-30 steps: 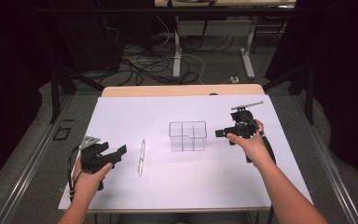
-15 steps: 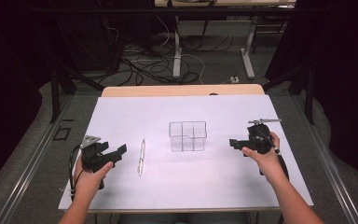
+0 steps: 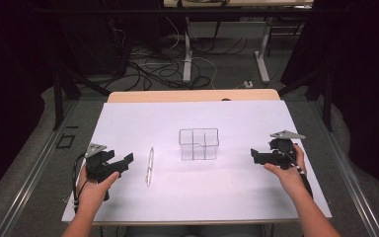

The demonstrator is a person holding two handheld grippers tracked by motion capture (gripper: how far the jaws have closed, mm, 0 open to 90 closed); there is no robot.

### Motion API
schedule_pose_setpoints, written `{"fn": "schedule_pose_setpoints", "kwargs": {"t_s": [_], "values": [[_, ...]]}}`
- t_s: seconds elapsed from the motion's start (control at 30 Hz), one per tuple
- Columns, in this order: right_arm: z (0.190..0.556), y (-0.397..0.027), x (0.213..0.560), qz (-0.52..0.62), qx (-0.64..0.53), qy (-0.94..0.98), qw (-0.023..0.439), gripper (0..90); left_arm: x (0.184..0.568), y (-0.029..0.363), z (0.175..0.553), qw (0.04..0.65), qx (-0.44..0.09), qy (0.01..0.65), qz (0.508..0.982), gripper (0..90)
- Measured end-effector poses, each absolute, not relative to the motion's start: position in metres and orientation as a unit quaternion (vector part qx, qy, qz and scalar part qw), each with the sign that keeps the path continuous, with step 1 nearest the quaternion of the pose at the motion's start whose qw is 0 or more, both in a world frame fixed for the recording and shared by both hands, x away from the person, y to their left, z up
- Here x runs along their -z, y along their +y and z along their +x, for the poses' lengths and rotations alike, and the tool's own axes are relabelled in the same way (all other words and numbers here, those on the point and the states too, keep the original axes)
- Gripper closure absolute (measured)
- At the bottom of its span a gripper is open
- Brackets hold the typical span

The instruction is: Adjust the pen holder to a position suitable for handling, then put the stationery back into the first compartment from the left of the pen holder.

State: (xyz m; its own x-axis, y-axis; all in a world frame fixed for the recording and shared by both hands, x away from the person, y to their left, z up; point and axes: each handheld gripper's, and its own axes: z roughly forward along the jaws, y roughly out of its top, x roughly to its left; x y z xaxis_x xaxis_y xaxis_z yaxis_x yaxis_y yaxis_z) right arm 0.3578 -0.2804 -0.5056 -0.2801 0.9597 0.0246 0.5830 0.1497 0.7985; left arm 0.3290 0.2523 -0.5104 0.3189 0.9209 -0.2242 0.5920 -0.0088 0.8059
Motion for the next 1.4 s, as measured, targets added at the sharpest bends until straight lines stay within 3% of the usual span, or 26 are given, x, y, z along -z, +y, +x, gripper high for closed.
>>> {"fn": "schedule_pose_setpoints", "kwargs": {"t_s": [0.8,1.07,1.4], "values": [[0.359,-0.29,0.512,0.516,-0.379,0.716,0.279,0.0,0.501,0.224,0.36,0.428,-0.144,0.561,0.694,26.9],[0.362,-0.286,0.513,0.513,-0.376,0.721,0.274,0.0,0.502,0.216,0.374,0.406,-0.121,0.58,0.696,32.4],[0.36,-0.28,0.513,0.49,-0.378,0.733,0.282,0.0,0.501,0.207,0.392,0.372,-0.064,0.602,0.703,46.4]]}}
